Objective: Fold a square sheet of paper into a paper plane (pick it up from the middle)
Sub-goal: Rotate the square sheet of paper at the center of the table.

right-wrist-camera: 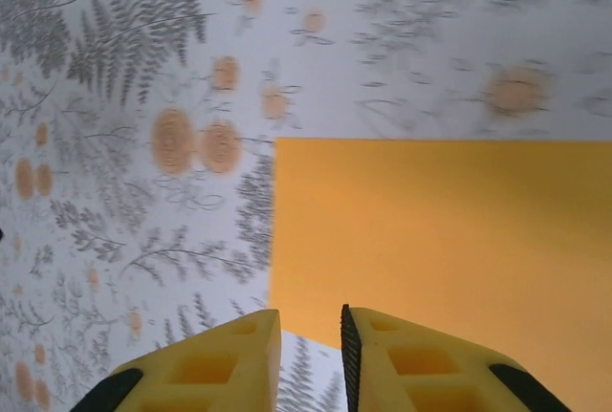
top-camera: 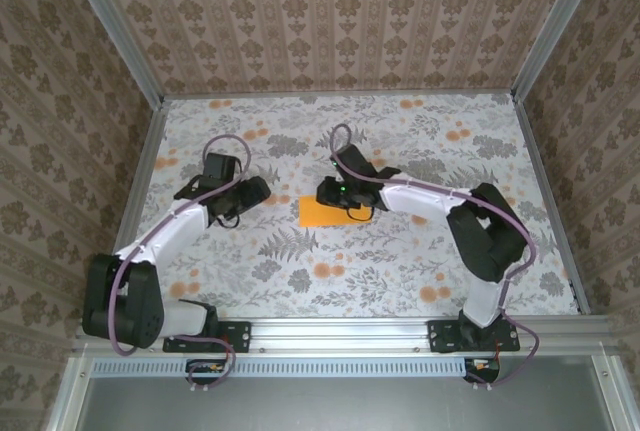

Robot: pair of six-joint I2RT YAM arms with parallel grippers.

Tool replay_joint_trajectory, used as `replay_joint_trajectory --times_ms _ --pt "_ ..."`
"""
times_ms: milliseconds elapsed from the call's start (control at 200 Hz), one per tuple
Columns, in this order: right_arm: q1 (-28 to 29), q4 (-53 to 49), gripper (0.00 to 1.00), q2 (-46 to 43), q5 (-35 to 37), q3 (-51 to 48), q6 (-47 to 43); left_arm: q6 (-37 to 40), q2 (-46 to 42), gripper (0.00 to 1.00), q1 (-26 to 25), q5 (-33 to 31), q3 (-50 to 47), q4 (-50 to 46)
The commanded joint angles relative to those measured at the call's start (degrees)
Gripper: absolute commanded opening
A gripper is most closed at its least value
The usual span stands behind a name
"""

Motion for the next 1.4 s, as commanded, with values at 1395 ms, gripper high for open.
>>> replay_joint_trajectory --times_ms 1395 --pt "8.63 -21.03 0.48 -10.18 21.22 -10.97 7.83 9.23 -2.90 1.00 2.89 10.96 -2.01 -5.41"
